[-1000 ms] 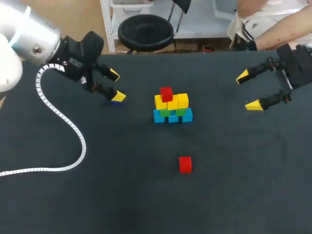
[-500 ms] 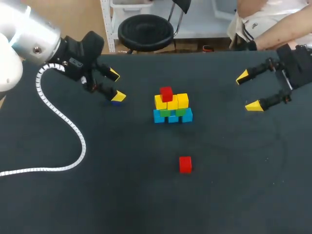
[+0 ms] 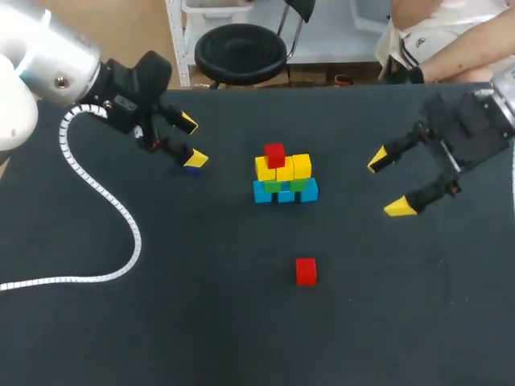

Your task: Place the blue cubes, place green cubes on the blue cubes, place the yellow cubes on the green cubes, then place the red cubes on the yellow cubes, and place purple cube on the red cubes.

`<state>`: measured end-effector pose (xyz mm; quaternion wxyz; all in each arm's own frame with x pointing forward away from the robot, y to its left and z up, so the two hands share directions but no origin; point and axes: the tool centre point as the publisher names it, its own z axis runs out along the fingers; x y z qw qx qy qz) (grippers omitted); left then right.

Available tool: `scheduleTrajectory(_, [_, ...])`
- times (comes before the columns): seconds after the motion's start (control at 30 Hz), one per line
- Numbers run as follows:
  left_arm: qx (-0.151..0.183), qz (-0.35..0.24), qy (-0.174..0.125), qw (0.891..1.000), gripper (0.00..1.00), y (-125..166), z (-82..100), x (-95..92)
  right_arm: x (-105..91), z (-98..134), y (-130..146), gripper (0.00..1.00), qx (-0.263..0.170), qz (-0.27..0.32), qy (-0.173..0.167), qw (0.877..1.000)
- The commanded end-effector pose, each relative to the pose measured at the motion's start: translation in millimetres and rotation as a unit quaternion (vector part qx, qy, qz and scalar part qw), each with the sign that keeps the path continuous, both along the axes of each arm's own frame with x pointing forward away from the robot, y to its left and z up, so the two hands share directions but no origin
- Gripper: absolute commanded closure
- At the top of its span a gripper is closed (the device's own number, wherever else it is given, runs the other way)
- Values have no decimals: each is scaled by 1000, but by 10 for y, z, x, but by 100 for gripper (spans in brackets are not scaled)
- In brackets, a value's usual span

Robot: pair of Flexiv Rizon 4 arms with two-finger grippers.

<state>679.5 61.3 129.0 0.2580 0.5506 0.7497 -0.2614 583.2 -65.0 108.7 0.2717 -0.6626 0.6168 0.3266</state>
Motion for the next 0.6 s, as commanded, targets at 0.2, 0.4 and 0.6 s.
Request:
scheduleTrajectory(0.2, [-1,-1,-1,1000,0,11,-3,-1,-357,-504,573,0,64,-10,-14,998])
scheduleTrajectory(0.4, [-1,-1,-1,1000,0,11,-3,-1,-350,-779,787,0,93,0,12,996])
scheduleTrajectory(0.6, [-1,-1,-1,1000,0,11,-3,-1,-462,-850,893,0,111,-34,30,993])
